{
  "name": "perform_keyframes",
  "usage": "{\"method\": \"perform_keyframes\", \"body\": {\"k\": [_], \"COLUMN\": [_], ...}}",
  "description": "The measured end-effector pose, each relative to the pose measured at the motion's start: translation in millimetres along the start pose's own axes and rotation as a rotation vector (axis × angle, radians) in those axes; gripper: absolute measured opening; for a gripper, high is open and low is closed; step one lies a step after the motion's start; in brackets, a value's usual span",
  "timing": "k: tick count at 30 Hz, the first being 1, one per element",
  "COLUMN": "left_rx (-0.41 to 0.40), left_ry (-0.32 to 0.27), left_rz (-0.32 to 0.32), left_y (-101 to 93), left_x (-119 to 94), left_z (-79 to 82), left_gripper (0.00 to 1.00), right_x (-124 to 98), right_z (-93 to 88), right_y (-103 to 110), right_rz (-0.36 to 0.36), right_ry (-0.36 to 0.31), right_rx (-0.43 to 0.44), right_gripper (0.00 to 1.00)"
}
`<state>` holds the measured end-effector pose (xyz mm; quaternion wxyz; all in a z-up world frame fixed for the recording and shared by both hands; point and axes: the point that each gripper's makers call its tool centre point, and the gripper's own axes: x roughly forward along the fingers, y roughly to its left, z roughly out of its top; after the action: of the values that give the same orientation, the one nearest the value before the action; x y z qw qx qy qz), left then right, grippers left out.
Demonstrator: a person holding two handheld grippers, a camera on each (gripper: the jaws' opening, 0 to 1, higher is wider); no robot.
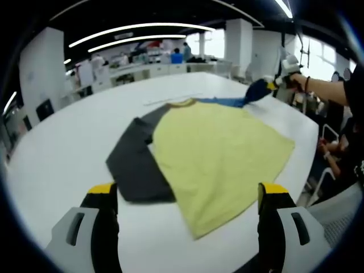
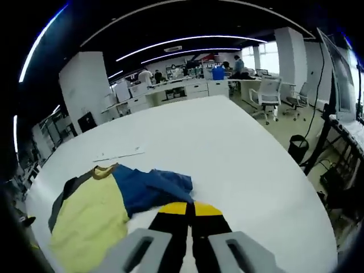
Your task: Fold the garment on the visible template until the final outline fits inside the template.
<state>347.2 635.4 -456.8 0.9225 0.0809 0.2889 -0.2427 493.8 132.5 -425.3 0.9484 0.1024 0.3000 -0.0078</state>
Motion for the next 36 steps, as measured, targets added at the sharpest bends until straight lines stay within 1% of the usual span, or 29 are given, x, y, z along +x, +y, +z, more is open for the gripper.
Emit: {"method": "perform_keyframes", "body": {"k": [4, 5, 7, 9, 12, 17, 20, 22, 23, 28, 32, 36], "left_rx": [-0.005, -0.012, -0.021, -0.015, -0.002, -0.007, -0.003, 0.003, 0.005, 0.013, 0.02, 0.023], "left_ry": [-0.007, -0.015, -0.024, -0.028, -0.021, -0.016, -0.008, -0.003, -0.003, 0.001, 0.009, 0.015], "left_rz": [0.0, -0.002, -0.001, -0.002, -0.007, -0.006, -0.008, -0.006, -0.005, -0.004, -0.002, -0.003], "left_y": [0.5, 0.0, -0.1, -0.9, -2.3, -2.2, -2.2, -1.5, -1.6, -0.8, -0.3, -0.2], "left_x": [0, 0, 1, 1, 2, 2, 2, 2, 2, 1, 1, 1], "left_z": [0.8, 2.2, 3.6, 4.8, 3.5, 1.6, 0.1, -0.4, 0.1, 0.7, -0.2, 0.0], "left_gripper": [0.99, 0.99, 0.99, 0.99, 0.99, 0.99, 0.99, 0.99, 0.99, 0.99, 0.99, 0.99], "right_x": [-3, -5, -6, -7, -7, -3, 0, 6, 8, 14, 21, 22], "right_z": [3.9, 6.0, 8.0, 8.7, 9.2, 7.2, 0.9, 0.0, -3.7, -13.5, -19.3, -25.2], "right_y": [-11, -15, -19, -27, -38, -56, -67, -74, -79, -95, -99, -104], "right_rz": [-0.045, -0.057, -0.072, -0.105, -0.148, -0.214, -0.245, -0.249, -0.262, -0.302, -0.308, -0.319], "right_ry": [0.015, 0.016, 0.018, 0.031, 0.056, 0.097, 0.148, 0.157, 0.177, 0.227, 0.259, 0.285], "right_rx": [-0.002, 0.016, 0.026, 0.013, 0.005, -0.02, -0.032, -0.022, -0.005, 0.017, -0.008, 0.01], "right_gripper": [0.0, 0.0, 0.0, 0.0, 0.0, 0.0, 0.0, 0.0, 0.0, 0.0, 0.0, 0.0]}}
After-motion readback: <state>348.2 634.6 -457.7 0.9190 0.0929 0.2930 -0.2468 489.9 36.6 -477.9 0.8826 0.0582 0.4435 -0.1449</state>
